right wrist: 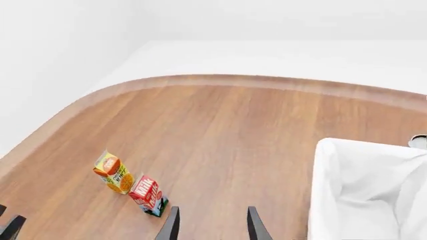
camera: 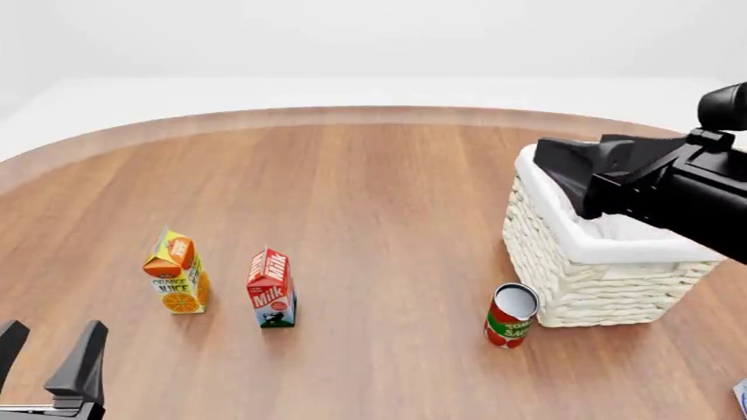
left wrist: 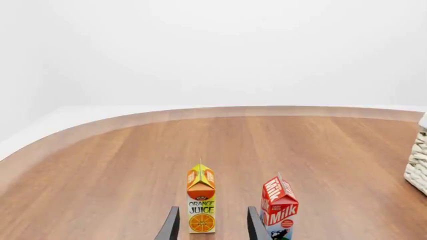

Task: Pick the milk and place it in the basket.

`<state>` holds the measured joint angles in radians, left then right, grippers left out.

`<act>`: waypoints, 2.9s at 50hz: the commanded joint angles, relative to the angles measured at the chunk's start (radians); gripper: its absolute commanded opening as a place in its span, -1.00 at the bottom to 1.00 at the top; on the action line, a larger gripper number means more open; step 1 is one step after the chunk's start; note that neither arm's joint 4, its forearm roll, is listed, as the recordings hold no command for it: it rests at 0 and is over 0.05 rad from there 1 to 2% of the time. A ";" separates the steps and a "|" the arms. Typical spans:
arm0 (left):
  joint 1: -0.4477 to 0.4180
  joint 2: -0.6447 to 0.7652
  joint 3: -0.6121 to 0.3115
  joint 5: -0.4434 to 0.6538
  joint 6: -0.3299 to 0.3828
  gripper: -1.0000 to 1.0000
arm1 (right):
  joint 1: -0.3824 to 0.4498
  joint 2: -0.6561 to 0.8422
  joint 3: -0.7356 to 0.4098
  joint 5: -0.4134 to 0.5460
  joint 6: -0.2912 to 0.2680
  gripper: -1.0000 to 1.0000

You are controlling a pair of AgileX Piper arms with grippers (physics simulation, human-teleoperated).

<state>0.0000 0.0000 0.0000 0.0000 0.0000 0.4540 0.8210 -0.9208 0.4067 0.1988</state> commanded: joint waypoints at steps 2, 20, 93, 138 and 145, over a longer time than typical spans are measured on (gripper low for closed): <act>0.000 0.000 0.000 0.000 0.000 1.00 | 0.064 0.137 -0.058 -0.004 0.090 1.00; 0.000 0.000 0.000 0.000 0.000 1.00 | 0.130 0.416 -0.292 0.037 0.236 1.00; 0.000 0.000 0.000 0.000 0.000 1.00 | 0.186 0.844 -0.441 -0.074 0.546 1.00; 0.000 0.000 0.000 0.000 0.000 1.00 | 0.272 1.021 -0.576 -0.034 0.551 1.00; 0.000 0.000 0.000 0.000 0.000 1.00 | 0.282 1.057 -0.615 -0.015 0.540 1.00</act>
<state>0.0000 0.0000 0.0000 0.0000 0.0000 0.7211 1.8326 -1.4895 0.3708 0.7488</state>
